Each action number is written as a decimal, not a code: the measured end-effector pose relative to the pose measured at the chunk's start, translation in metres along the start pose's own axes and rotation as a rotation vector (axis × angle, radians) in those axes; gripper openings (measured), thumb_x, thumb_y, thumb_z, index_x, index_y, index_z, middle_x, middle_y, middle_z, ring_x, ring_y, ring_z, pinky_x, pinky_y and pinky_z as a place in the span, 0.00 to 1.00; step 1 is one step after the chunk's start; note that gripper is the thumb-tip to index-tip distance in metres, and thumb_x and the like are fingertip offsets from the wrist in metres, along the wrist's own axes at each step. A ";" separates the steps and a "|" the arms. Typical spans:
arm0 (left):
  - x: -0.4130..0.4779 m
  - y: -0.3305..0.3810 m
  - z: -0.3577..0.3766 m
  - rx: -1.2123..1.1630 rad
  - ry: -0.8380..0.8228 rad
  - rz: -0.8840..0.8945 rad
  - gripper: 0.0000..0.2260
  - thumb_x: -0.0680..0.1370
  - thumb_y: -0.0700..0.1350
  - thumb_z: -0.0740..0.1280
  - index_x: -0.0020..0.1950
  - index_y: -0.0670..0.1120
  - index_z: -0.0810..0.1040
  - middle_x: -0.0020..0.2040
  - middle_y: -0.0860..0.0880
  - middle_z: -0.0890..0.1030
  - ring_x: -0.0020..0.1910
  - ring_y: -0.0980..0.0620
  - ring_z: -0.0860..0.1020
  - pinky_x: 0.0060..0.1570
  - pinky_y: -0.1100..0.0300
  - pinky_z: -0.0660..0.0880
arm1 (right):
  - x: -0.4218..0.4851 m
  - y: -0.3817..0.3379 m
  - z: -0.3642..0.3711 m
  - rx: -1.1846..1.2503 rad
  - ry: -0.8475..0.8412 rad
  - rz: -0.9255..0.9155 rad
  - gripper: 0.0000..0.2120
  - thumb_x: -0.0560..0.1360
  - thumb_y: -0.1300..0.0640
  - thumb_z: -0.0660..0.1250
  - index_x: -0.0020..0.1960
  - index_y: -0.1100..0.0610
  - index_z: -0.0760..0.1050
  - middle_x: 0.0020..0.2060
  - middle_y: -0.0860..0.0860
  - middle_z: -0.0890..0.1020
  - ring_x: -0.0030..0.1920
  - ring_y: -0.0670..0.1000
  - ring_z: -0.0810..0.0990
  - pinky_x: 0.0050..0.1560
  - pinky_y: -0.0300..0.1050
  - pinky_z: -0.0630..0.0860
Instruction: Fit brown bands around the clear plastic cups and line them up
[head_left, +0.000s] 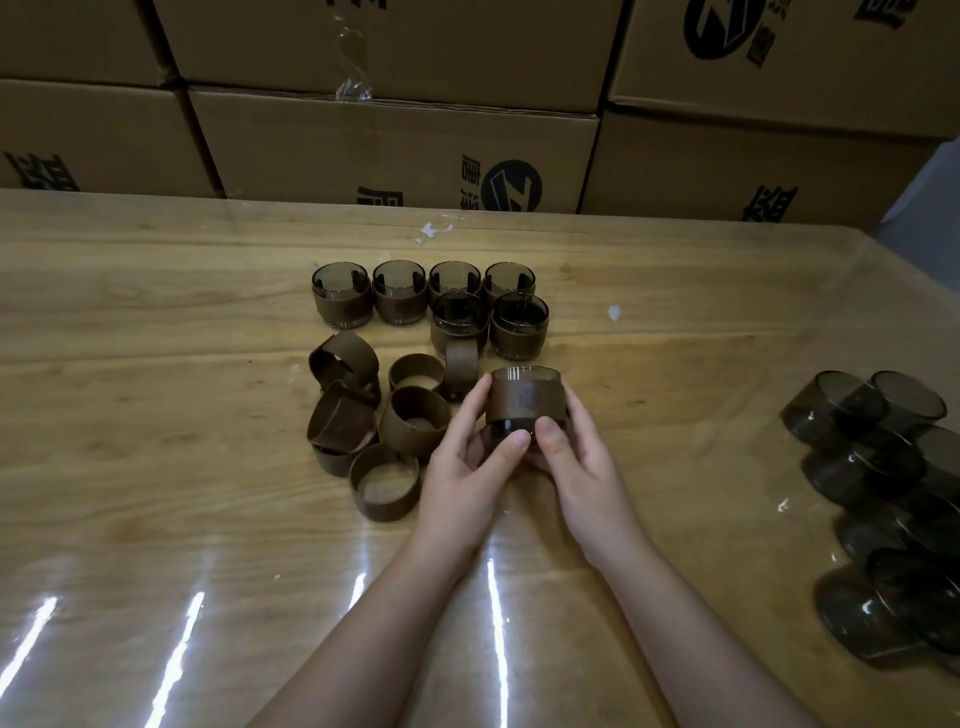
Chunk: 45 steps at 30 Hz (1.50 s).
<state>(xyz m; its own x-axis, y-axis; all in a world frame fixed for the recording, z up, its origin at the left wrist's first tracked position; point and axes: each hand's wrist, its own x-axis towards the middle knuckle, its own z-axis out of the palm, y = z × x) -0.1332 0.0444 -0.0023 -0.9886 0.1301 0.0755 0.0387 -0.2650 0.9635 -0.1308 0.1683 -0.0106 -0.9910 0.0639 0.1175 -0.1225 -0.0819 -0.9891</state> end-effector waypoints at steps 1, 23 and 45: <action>0.000 0.000 0.000 0.007 -0.005 0.004 0.25 0.77 0.35 0.66 0.66 0.58 0.68 0.58 0.64 0.80 0.63 0.56 0.77 0.67 0.49 0.71 | 0.000 0.000 0.000 -0.004 0.005 0.001 0.27 0.72 0.47 0.63 0.71 0.45 0.63 0.65 0.46 0.76 0.65 0.45 0.76 0.66 0.45 0.73; -0.005 0.007 0.006 0.039 0.006 0.071 0.24 0.78 0.34 0.63 0.69 0.56 0.65 0.61 0.56 0.78 0.62 0.56 0.77 0.62 0.59 0.74 | 0.001 -0.003 -0.008 0.029 0.014 -0.029 0.27 0.68 0.47 0.71 0.65 0.35 0.68 0.57 0.36 0.81 0.57 0.42 0.80 0.51 0.36 0.77; -0.016 0.026 -0.006 0.722 0.223 0.435 0.31 0.67 0.53 0.74 0.67 0.58 0.65 0.59 0.61 0.69 0.60 0.65 0.71 0.57 0.69 0.72 | -0.007 -0.010 -0.007 0.052 -0.112 -0.023 0.29 0.71 0.67 0.69 0.62 0.36 0.76 0.61 0.42 0.80 0.56 0.49 0.83 0.53 0.41 0.78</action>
<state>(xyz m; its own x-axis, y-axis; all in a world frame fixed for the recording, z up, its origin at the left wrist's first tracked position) -0.1175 0.0292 0.0202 -0.8670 -0.0517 0.4956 0.4277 0.4329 0.7935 -0.1224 0.1757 -0.0019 -0.9874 -0.0448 0.1519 -0.1448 -0.1330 -0.9805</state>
